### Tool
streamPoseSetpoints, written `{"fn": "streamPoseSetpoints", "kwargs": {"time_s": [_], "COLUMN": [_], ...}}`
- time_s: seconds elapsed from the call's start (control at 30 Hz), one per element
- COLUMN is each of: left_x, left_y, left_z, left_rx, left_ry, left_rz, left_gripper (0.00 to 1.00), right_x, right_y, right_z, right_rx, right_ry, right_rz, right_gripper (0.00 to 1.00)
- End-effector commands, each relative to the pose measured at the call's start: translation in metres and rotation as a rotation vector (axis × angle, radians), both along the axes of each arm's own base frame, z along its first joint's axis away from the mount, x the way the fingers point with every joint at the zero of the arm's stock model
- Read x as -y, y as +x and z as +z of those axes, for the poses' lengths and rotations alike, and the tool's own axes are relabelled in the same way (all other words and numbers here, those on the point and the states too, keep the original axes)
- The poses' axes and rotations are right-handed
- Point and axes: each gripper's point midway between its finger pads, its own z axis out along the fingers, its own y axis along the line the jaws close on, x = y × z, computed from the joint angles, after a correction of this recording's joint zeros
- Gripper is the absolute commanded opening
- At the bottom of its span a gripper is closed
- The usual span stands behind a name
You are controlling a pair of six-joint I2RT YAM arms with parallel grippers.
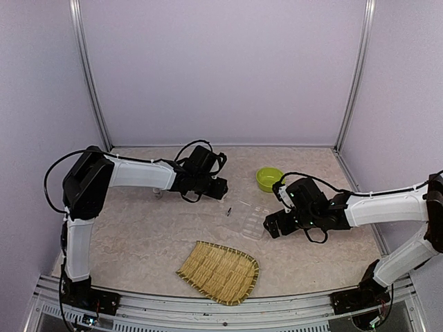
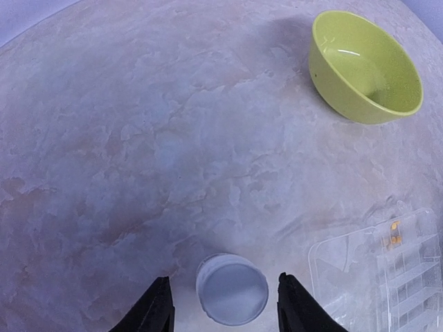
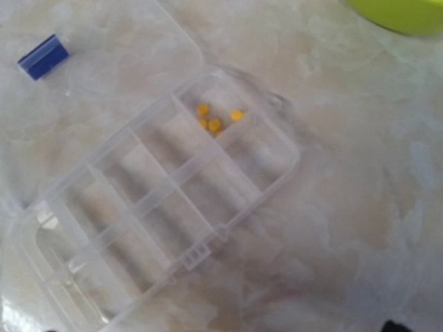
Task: Sort the pills into containers
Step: Pick up the pill bottle from the center of the board.
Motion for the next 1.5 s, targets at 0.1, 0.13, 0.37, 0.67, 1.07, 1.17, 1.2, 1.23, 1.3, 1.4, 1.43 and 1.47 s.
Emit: {"fn": "streamPoseSetpoints", "kwargs": {"time_s": [0.1,0.13,0.37,0.67,1.07,1.17,1.2,1.23,1.3,1.4,1.43,1.47], "left_x": [0.008,0.008,0.010,0.013,0.015,0.015,0.015,0.014,0.015,0.016,0.017,0.017], "left_y": [0.000,0.000,0.002,0.004,0.005,0.005,0.004,0.004,0.003,0.000,-0.001,-0.004], "left_z": [-0.005,-0.005,-0.006,-0.004,-0.008,-0.009,-0.010,-0.010,-0.009,-0.004,0.000,0.005], "left_rx": [-0.007,-0.008,-0.010,-0.004,-0.008,-0.012,-0.013,-0.015,-0.016,-0.014,-0.011,-0.005], "left_ry": [0.008,0.008,0.007,-0.001,0.002,0.004,0.004,0.005,0.003,-0.004,-0.008,-0.015], "left_rz": [-0.026,-0.026,-0.026,-0.031,-0.032,-0.032,-0.033,-0.033,-0.037,-0.046,-0.050,-0.057], "left_gripper": [0.48,0.48,0.45,0.45,0.35,0.31,0.29,0.26,0.21,0.17,0.17,0.16], "right_x": [-0.004,-0.003,-0.003,-0.002,-0.002,-0.002,-0.002,-0.002,-0.002,-0.002,-0.003,-0.003], "right_y": [0.001,0.001,0.000,-0.001,-0.001,-0.002,-0.002,-0.002,-0.001,-0.001,-0.002,-0.002], "right_z": [-0.001,-0.001,-0.002,-0.003,-0.003,-0.003,-0.003,-0.003,-0.003,-0.001,0.000,0.001], "right_rx": [0.004,0.004,0.003,0.003,0.001,0.003,0.002,0.002,0.004,0.005,0.006,0.008], "right_ry": [0.004,0.003,0.004,0.005,0.008,0.007,0.007,0.007,0.006,0.008,0.011,0.016], "right_rz": [0.000,-0.001,0.000,-0.001,-0.002,-0.002,-0.002,-0.002,-0.002,0.002,0.006,0.010], "right_gripper": [1.00,1.00,1.00,1.00,1.00,1.00,1.00,1.00,1.00,1.00,1.00,1.00]}}
